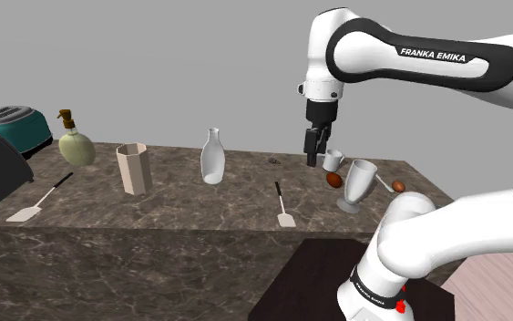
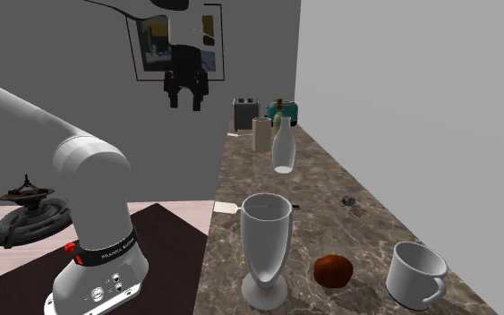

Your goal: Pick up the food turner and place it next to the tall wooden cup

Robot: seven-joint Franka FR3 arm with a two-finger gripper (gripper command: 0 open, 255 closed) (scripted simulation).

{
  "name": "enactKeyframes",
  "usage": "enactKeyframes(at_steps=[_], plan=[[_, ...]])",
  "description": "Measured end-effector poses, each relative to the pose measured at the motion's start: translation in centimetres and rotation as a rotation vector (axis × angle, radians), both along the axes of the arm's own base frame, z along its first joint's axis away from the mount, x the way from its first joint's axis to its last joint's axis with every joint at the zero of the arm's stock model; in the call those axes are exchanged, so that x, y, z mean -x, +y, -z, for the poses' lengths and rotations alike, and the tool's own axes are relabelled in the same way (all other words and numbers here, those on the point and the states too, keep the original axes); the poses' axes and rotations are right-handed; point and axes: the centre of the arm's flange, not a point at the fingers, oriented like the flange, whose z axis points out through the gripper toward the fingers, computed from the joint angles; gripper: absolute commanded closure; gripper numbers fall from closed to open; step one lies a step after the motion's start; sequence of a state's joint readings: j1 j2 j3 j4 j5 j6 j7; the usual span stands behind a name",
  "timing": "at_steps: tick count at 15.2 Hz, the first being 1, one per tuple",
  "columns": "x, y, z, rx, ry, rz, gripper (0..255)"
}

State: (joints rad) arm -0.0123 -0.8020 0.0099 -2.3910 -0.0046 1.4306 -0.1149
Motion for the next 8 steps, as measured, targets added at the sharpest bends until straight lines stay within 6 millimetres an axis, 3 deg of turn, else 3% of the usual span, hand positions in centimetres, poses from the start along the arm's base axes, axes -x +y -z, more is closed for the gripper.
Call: enactKeyframes(at_steps=[3, 8], plan=[[-0.6, -0.4, 1.3, 0.004, -0.008, 0.042, 0], [-3.0, -2.2, 7.0, 0.02, -0.043, 0.208, 0]])
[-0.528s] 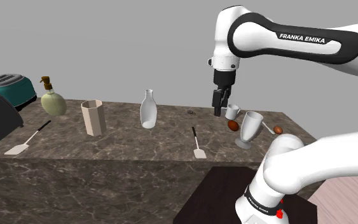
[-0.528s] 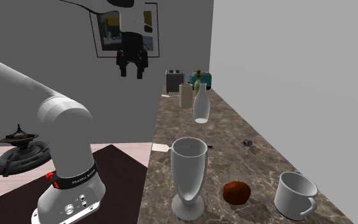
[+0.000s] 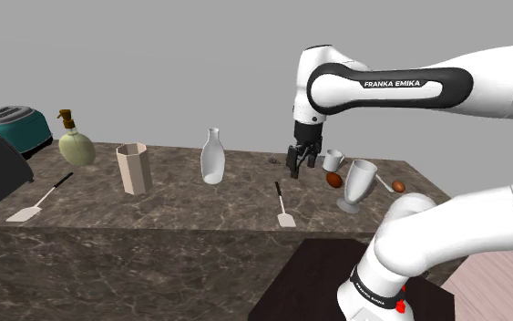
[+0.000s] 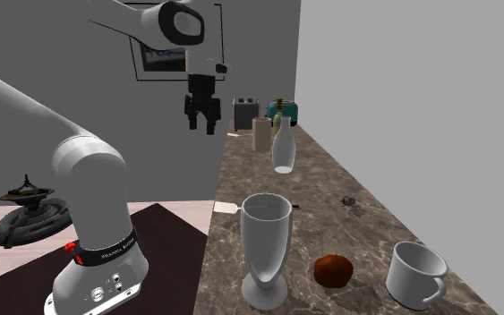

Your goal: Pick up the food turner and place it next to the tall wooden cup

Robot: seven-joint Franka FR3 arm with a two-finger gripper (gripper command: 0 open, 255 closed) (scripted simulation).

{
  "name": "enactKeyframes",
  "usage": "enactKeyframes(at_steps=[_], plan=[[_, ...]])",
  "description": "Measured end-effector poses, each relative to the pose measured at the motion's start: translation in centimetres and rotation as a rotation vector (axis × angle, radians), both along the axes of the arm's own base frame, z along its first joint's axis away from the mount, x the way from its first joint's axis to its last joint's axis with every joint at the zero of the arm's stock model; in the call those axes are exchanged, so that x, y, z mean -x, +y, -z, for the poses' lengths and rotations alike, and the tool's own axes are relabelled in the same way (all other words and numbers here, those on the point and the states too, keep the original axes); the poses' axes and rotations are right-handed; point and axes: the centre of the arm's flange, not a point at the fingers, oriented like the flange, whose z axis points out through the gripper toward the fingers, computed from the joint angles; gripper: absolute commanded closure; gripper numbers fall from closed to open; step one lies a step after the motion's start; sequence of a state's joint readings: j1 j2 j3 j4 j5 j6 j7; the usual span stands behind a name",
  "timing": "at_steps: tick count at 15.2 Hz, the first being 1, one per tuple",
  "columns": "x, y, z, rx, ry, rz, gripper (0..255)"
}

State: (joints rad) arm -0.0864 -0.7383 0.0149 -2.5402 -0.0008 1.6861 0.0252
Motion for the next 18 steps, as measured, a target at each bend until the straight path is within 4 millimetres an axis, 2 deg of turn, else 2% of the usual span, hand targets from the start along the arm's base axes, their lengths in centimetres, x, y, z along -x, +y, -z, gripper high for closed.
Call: enactKeyframes(at_steps=[6, 12, 18], plan=[[-3.1, -2.7, 6.1, 0.02, -0.047, 0.21, 0], [-5.3, -5.9, 12.5, 0.041, -0.094, 0.42, 0], [-7.3, -10.2, 18.3, 0.062, -0.143, 0.631, 0]])
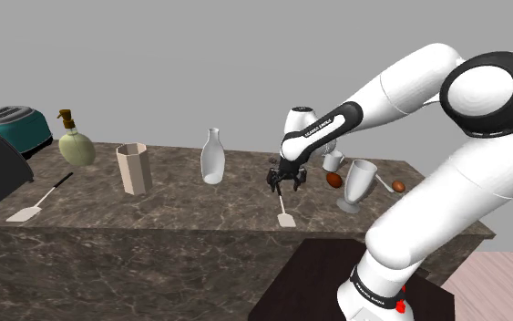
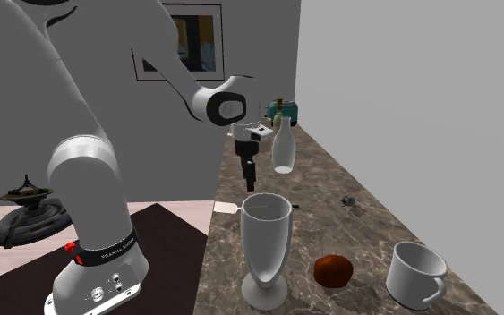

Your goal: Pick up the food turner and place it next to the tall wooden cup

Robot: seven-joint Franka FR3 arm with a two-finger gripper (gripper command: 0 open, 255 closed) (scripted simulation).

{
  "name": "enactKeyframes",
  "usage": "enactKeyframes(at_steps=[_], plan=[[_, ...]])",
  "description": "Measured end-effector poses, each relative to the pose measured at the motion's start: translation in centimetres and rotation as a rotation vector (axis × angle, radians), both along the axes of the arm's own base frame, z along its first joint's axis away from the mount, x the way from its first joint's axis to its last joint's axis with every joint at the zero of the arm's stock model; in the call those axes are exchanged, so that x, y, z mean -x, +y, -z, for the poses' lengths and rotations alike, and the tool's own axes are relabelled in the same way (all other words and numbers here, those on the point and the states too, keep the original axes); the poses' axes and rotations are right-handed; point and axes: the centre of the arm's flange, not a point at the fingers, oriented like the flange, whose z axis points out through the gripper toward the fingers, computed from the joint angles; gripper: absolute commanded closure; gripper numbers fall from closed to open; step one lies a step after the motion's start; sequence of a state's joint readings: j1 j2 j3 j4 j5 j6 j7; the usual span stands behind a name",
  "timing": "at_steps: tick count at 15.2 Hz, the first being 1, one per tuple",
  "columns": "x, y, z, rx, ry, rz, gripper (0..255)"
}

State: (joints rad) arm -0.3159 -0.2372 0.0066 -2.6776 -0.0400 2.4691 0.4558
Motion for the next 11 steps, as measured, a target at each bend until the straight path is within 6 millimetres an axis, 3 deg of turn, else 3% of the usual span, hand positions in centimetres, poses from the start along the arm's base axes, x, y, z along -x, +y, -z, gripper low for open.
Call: enactKeyframes(at_steps=[4, 11], plan=[[-0.5, -2.4, 3.2, 0.01, -0.025, 0.107, 0], [-0.9, -2.7, 7.1, 0.012, -0.029, 0.12, 0]])
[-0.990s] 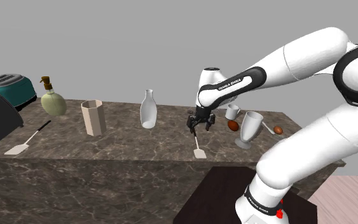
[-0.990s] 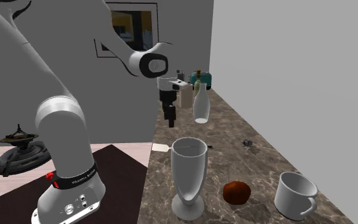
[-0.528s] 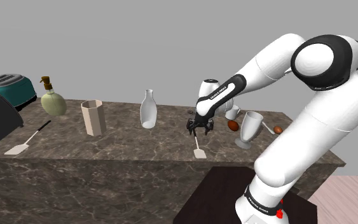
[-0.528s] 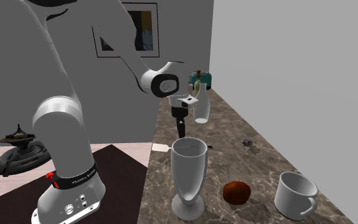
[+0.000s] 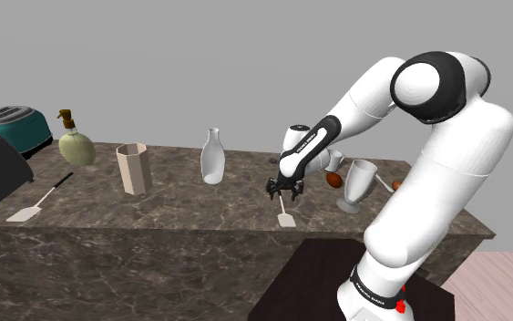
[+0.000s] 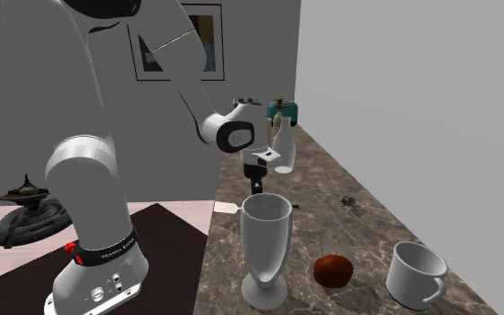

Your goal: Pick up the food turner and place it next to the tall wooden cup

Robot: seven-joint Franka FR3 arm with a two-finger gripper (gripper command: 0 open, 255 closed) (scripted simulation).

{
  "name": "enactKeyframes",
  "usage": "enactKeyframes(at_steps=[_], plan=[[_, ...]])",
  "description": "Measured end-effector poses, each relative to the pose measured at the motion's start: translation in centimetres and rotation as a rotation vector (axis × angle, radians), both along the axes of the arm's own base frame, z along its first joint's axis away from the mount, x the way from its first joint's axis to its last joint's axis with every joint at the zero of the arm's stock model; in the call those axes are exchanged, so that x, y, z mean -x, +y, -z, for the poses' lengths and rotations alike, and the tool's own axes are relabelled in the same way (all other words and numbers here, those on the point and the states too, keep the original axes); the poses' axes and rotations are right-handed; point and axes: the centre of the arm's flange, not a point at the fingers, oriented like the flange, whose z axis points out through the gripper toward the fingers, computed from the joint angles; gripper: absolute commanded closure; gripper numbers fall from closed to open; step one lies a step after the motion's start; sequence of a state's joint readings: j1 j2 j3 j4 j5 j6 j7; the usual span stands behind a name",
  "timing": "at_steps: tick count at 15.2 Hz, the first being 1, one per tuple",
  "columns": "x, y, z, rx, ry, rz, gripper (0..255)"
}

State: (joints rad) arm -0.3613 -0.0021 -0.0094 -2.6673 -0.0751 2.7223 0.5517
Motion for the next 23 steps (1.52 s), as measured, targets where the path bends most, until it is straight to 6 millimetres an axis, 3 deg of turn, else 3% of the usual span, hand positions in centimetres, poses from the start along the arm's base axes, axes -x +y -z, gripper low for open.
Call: enactKeyframes(at_steps=[6, 7, 17, 23], plan=[[0.0, 0.0, 0.3, 0.0, -0.001, 0.0, 0], [0.0, 0.0, 0.3, 0.0, -0.001, 0.0, 255], [0.0, 0.0, 0.3, 0.0, -0.001, 0.0, 255], [0.1, 0.0, -2.3, 0.001, -0.001, 0.0, 255]])
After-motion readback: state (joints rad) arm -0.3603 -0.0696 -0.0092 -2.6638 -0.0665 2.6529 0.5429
